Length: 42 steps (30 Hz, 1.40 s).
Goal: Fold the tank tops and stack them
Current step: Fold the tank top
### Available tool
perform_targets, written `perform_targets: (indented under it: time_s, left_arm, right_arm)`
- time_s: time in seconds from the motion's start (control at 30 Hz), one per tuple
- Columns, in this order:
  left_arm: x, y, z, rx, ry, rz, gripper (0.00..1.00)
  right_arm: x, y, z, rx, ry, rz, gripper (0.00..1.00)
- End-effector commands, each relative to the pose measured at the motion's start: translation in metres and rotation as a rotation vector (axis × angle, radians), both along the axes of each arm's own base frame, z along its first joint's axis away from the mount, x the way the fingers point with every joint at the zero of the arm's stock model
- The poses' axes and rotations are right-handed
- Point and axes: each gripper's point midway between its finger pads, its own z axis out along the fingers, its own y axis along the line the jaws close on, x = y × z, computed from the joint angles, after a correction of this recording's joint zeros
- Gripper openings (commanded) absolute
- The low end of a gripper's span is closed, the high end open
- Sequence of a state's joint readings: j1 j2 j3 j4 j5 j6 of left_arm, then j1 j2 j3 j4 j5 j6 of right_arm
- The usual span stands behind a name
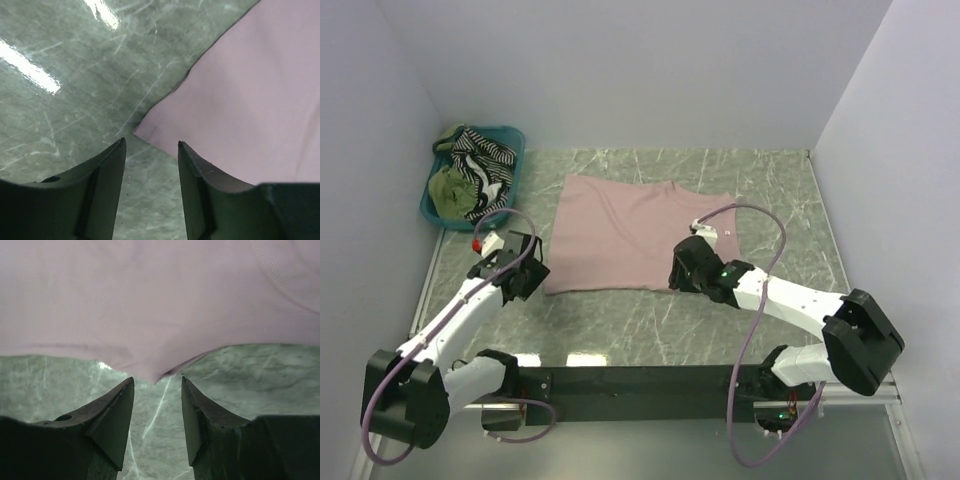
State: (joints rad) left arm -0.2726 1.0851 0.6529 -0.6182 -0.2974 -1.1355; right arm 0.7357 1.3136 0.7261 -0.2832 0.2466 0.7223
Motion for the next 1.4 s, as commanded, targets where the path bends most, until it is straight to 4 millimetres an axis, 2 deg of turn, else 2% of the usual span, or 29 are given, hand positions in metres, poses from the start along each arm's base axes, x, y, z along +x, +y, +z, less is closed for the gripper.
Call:
perform_targets:
  time_s: [0.0,0.07,0.13,0.23,0.47,0.5,0.67,0.77,0.87,0.97,1.0,1.1,1.37]
  left_arm:
    - [0.004,0.008,0.012,0.006,-0.072,0.069,0.52]
    - [0.000,0.011,0.003,0.022,-0.046,0.071,0.53]
    - [0.000,0.009,-0.004,0.018,-0.035,0.052,0.57]
    - [0.001,0.005,-0.013,0.008,-0.014,0.020,0.57]
    - [0.000,-0.004,-0.032,-0.020,-0.001,-0.039,0.51]
    - [0.005,-0.008,-0.030,-0.032,-0.024,-0.061,0.51]
    - [-0.001,-0.010,-0.047,-0.037,0.007,-0.076,0.49]
    - [-0.001,-0.009,-0.054,-0.033,0.015,-0.071,0.45]
    - [0.000,-0.007,-0.057,-0.026,0.016,-0.065,0.35]
    - [0.002,-0.003,-0.058,-0.004,0.013,-0.056,0.22]
    - [0.002,-0.003,-0.057,0.001,0.011,-0.056,0.13]
    - [0.003,0.000,-0.056,0.018,0.015,-0.052,0.01]
    - [0.005,0.001,-0.048,0.028,-0.004,-0.059,0.01]
  right_arm:
    - [0.000,0.015,0.000,0.043,-0.045,-0.008,0.50]
    - [-0.006,0.025,-0.006,0.041,-0.029,0.007,0.49]
    - [-0.009,0.029,-0.012,0.019,-0.016,0.009,0.49]
    - [-0.011,0.032,-0.014,0.000,-0.024,0.011,0.48]
    - [-0.013,0.016,-0.024,-0.063,-0.031,-0.027,0.45]
    - [-0.011,0.016,-0.024,-0.059,-0.036,-0.030,0.45]
    - [-0.008,0.013,-0.025,-0.089,-0.051,-0.034,0.45]
    - [-0.006,0.013,-0.024,-0.095,-0.067,-0.033,0.45]
    - [-0.005,0.012,-0.024,-0.103,-0.075,-0.031,0.45]
    - [-0.005,0.010,-0.024,-0.117,-0.087,-0.028,0.45]
    - [-0.005,0.010,-0.022,-0.119,-0.093,-0.024,0.45]
    - [-0.006,0.012,-0.021,-0.115,-0.108,-0.006,0.47]
    - [-0.010,0.020,-0.019,-0.124,-0.124,0.026,0.50]
